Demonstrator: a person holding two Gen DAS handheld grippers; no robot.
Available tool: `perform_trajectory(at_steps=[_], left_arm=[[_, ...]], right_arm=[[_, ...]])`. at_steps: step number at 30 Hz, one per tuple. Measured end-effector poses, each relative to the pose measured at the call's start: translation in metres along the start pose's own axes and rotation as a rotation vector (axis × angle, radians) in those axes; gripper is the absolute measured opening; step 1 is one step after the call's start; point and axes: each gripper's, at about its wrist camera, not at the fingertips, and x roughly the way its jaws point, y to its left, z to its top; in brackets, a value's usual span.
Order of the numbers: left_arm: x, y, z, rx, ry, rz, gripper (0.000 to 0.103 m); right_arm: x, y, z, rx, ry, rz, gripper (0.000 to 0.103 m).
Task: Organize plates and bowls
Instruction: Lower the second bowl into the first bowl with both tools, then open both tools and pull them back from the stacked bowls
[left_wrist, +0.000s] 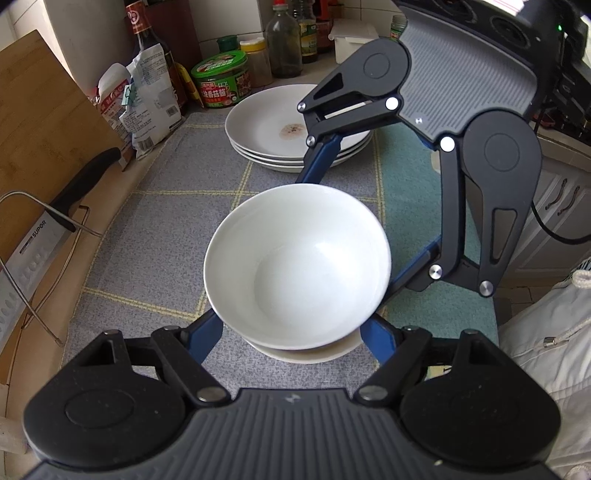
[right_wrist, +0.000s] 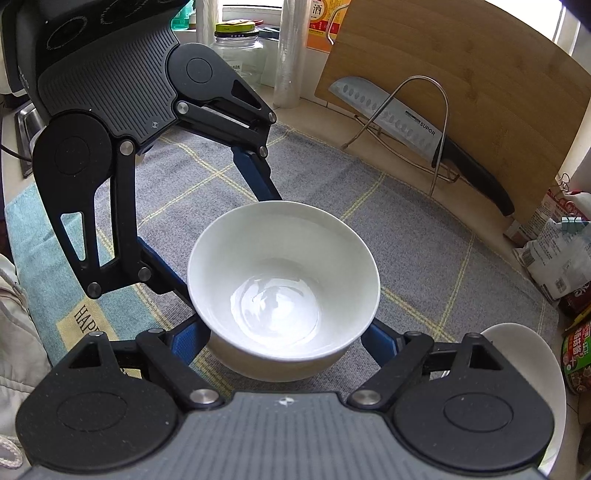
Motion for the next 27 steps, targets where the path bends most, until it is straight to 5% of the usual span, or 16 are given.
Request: perform_trajectory(at_steps=[6,15,27], left_arm=[[0.000,0.003,-0.002,-0.021,0.007,-0.027,0.083],[-0.027,0.003,-0.011,-0.086,-0.074,0.046,0.090],[-0.084,0.008,-0.082,-0.440,-0.119,0.256,0.092]], right_arm=[[0.003,-0.002,-0.001,0.016,0.012,0.012,0.097],[-0.013,0.004,0.006,0.008,-0.053,-0.034,0.103],[-0.011,0.035,0.045,-0.049,-0.133,-0.016,0.103]])
